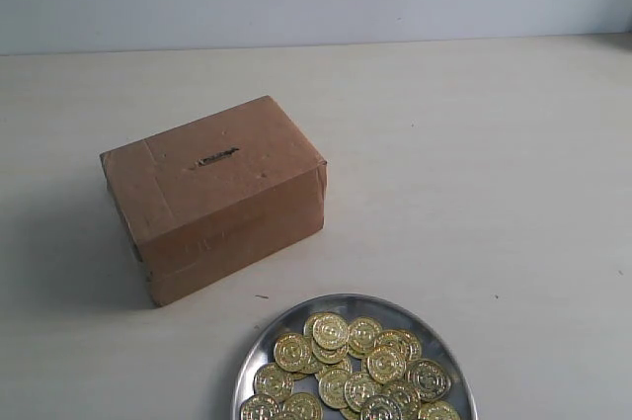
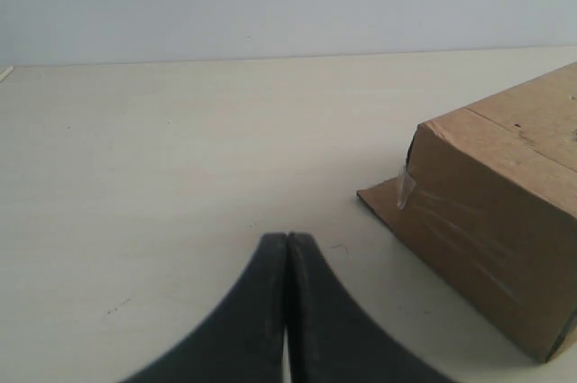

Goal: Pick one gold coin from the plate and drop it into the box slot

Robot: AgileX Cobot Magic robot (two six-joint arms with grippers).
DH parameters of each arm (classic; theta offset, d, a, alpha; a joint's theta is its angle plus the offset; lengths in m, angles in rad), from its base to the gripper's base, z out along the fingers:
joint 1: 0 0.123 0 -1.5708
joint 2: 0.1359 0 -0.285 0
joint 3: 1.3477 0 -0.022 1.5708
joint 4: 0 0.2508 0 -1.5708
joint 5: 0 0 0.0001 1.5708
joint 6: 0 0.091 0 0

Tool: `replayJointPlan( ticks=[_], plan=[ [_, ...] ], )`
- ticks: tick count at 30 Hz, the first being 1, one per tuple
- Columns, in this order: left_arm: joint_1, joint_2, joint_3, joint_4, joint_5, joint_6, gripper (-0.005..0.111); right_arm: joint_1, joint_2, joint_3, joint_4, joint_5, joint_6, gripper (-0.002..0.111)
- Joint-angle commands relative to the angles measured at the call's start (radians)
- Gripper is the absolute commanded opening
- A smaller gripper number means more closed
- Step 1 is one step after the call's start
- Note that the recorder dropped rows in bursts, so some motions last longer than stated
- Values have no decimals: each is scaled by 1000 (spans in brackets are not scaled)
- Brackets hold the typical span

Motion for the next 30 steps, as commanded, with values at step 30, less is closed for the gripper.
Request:
replayJointPlan(
  ticks=[30],
  plan=[
    [-6,-4,2,-10,-5,-3,0,-3,517,-597,557,842,-1088,0]
  ],
)
